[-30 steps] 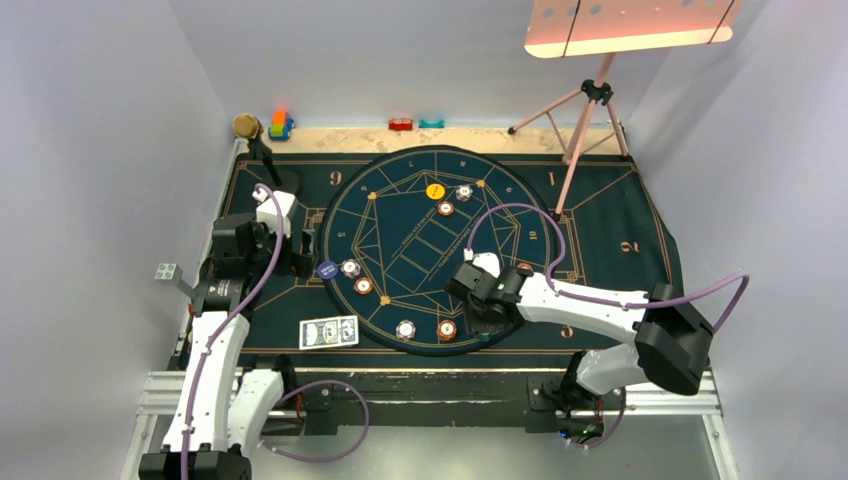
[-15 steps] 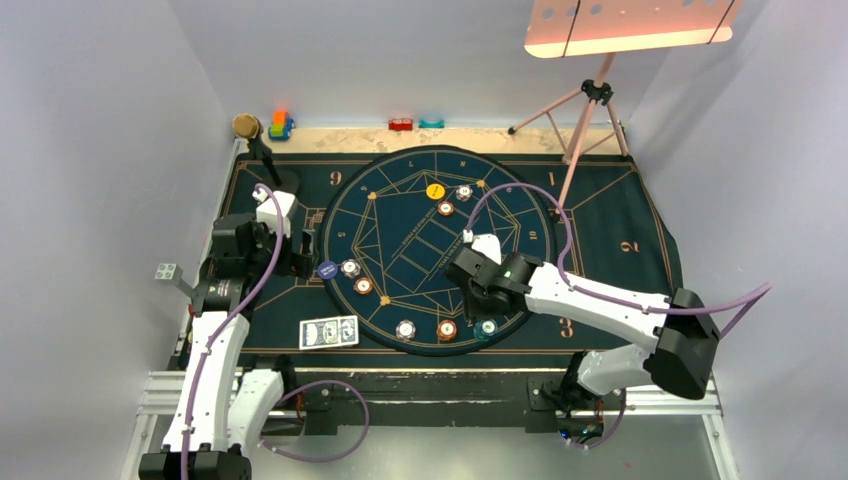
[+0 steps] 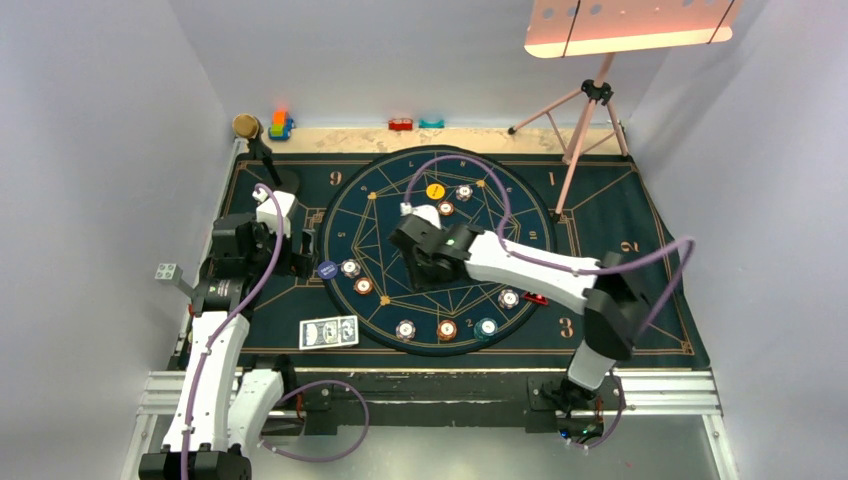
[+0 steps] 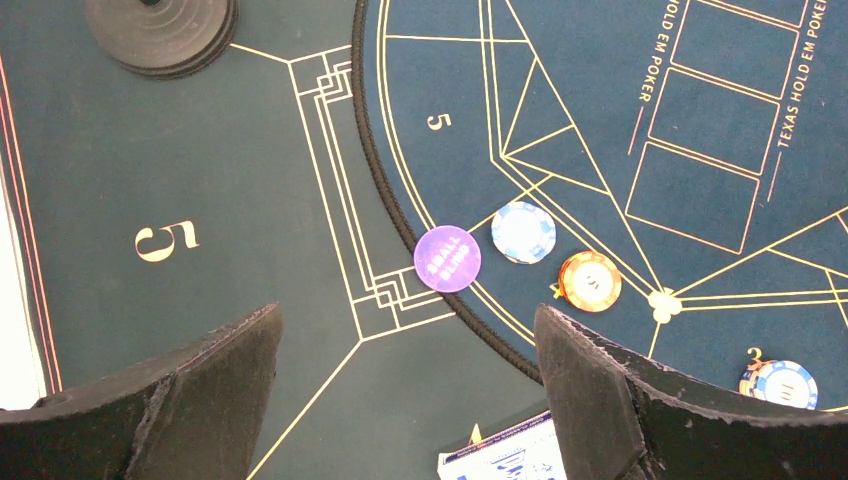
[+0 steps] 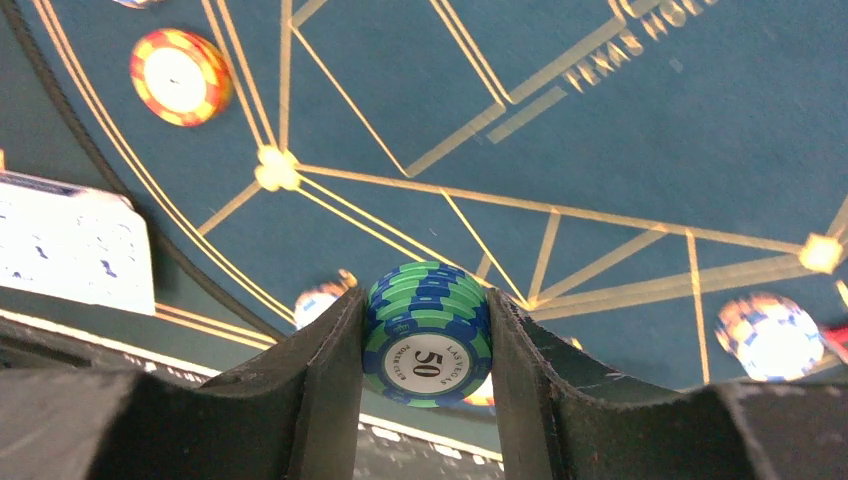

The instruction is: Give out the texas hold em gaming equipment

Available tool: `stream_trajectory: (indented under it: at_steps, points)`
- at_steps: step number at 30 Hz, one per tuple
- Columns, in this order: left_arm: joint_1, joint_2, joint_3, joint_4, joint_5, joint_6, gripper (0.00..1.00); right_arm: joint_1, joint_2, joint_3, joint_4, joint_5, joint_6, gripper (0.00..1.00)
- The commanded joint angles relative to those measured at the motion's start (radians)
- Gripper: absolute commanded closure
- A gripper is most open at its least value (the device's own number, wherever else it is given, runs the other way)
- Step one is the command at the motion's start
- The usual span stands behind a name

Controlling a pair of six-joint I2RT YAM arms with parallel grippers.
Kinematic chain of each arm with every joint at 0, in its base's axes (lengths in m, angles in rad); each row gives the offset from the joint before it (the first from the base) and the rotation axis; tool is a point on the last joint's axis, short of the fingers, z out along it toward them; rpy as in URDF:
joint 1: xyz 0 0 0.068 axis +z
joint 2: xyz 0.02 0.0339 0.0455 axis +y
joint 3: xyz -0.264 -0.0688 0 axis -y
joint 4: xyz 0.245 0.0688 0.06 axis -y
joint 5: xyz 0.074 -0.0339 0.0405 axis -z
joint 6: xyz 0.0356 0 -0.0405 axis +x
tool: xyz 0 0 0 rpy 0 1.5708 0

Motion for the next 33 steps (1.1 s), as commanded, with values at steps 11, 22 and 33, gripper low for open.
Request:
stream_trajectory:
  at_steps: [11, 22, 33]
  points:
    - [0.007, -0.003, -0.001, 0.031, 0.007, 0.013, 0.00, 0.120, 0.327, 0.271, 0.135, -0.117, -0.154, 0.83]
    - [0.008, -0.011, -0.003, 0.030, 0.009, 0.014, 0.00, 0.139, 0.443, 0.327, 0.160, -0.139, -0.174, 0.77]
    - [0.007, -0.012, -0.003, 0.030, 0.014, 0.014, 0.00, 0.136, 0.472, 0.329, 0.180, -0.097, -0.174, 0.76]
